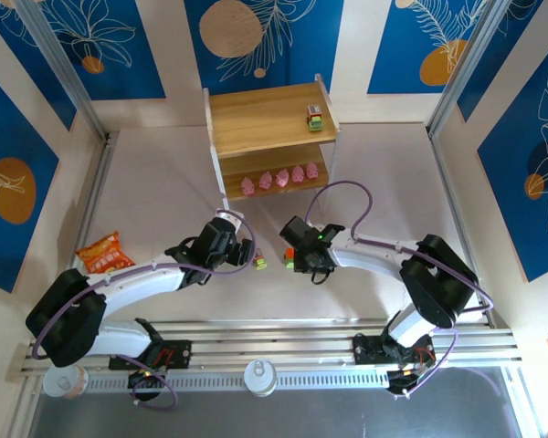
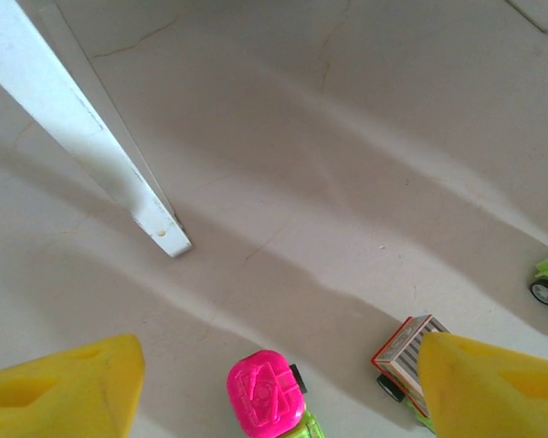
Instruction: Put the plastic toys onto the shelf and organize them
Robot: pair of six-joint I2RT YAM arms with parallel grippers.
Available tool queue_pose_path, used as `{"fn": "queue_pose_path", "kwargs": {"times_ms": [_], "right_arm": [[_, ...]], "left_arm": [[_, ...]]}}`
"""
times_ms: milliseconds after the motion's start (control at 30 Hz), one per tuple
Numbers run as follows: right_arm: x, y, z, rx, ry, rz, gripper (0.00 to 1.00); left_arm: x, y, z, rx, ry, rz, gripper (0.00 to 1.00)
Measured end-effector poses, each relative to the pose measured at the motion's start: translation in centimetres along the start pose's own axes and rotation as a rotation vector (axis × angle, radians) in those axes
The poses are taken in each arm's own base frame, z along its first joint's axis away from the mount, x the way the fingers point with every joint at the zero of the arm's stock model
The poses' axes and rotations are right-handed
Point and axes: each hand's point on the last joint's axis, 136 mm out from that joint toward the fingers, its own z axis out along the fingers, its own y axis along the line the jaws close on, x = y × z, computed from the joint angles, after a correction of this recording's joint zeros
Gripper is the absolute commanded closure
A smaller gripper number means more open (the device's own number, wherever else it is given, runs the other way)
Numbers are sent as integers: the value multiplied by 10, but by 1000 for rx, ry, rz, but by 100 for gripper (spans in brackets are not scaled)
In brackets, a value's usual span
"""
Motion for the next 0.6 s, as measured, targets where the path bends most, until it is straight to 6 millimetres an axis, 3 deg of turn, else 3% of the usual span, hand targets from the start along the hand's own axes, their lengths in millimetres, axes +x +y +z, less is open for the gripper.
{"fn": "queue_pose_path", "kwargs": {"times_ms": [600], "right_arm": [[2,-3,16,2,24,21,61]], "left_arm": [[2,-1,2,5,10,0,22]]}}
